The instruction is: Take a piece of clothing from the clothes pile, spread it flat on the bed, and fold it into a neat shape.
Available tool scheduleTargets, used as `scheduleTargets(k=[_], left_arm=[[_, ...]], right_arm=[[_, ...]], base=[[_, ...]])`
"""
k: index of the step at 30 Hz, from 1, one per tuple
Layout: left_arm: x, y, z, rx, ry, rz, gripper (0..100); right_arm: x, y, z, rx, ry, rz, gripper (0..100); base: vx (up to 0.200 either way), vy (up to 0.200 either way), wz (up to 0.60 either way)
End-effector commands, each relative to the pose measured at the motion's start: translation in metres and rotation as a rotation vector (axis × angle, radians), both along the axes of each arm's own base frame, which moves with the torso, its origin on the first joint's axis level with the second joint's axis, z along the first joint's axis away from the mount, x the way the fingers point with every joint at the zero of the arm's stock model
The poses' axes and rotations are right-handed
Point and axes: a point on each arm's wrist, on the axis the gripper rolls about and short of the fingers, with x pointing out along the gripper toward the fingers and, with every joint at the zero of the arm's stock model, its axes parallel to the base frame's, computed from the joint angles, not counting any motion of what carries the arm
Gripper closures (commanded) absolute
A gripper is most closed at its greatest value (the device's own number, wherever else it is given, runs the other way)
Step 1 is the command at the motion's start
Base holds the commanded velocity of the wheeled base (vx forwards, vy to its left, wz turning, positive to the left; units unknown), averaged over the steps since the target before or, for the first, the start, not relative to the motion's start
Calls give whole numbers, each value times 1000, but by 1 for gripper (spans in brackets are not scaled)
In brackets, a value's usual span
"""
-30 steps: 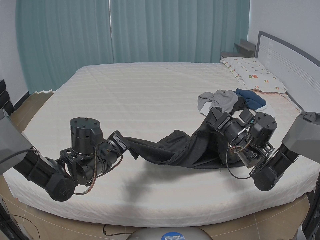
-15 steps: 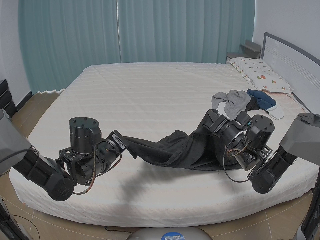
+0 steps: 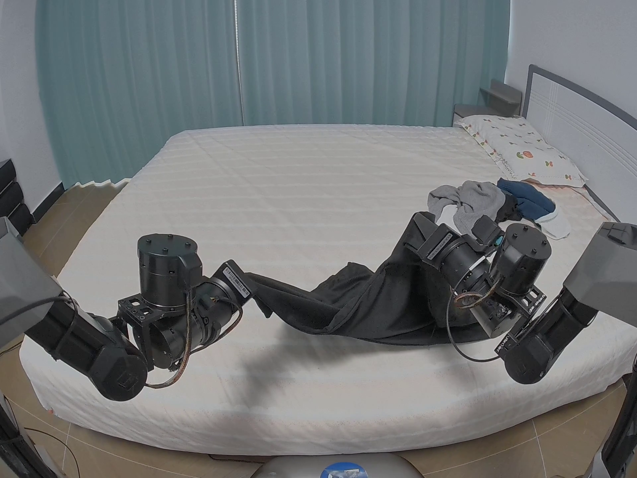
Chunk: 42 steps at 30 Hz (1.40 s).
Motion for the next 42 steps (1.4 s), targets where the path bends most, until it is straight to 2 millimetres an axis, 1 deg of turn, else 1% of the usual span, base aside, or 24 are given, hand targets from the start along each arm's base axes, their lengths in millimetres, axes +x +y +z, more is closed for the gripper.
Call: scheduleTargets(k=[1,3,7,10,12,16,19,20,21,23,24,25,26,28,29,30,31,33,34,35,36,37,39,42], left_arm=[[-2,-1,1,0,-3,-5,100],[-3,-2,1,2,0,-8,100],[-10,-1,-4,19,22,-8,100],[-19,4,1,17,18,-8,100],[-29,5,6,14,9,-26,100],[-46,10,13,5,-5,-44,100],[-60,17,29,-3,-64,-55,100],[-60,17,29,-1,-66,-55,100],[-65,22,41,11,-112,-58,100],[-69,26,53,28,-152,-62,100],[-69,26,53,30,-155,-61,100],[-72,28,62,35,-178,-65,100],[-76,32,75,46,-205,-63,100],[-74,35,88,57,-227,-48,100],[-70,39,97,62,-245,-28,100],[-69,41,100,64,-249,-20,100],[-59,46,116,73,-271,15,100],[-50,50,139,68,-298,46,100],[-46,51,149,66,-305,59,100],[-46,51,149,66,-305,59,100],[-36,52,163,72,-295,71,100],[-28,49,169,75,-285,77,100],[-14,46,174,82,-264,88,100],[10,42,172,94,-235,109,100]], right_arm=[[-11,-6,15,-7,-15,0,100],[-16,-9,15,-16,1,0,100],[-26,-22,9,-37,37,-24,100],[-45,-32,17,-41,42,-21,100],[-60,-39,25,-37,34,-13,100],[-78,-48,35,-35,9,-17,100],[-94,-58,63,-38,-79,-44,100],[-95,-59,65,-38,-84,-45,100],[-107,-64,83,-48,-125,-46,100],[-120,-67,110,-26,-182,-40,100],[-121,-67,113,-22,-189,-39,100],[-127,-71,130,-3,-219,-41,100],[-136,-78,155,21,-253,-61,100],[-141,-83,180,41,-286,-82,100],[-142,-87,195,50,-307,-94,100],[-142,-88,199,53,-312,-99,100],[-140,-93,221,62,-340,-127,100],[-136,-99,243,66,-368,-159,100],[-132,-101,253,65,-376,-175,100],[-132,-101,253,65,-376,-175,100],[-120,-105,265,55,-373,-210,100],[-109,-109,270,46,-365,-244,100],[-90,-112,271,35,-346,-289,100],[-58,-112,259,12,-299,-329,100]], base=[[0,0,0],[0,0,0],[-200,0,0],[-200,0,0],[-200,0,0],[-200,0,0],[-133,0,0],[0,0,0],[0,0,0],[0,0,0],[0,0,0],[0,0,0],[0,0,0],[0,0,0],[0,0,0],[0,0,0],[0,0,0],[0,0,0],[0,0,0],[0,0,0],[0,0,0],[0,0,0],[0,0,0],[0,0,0]])
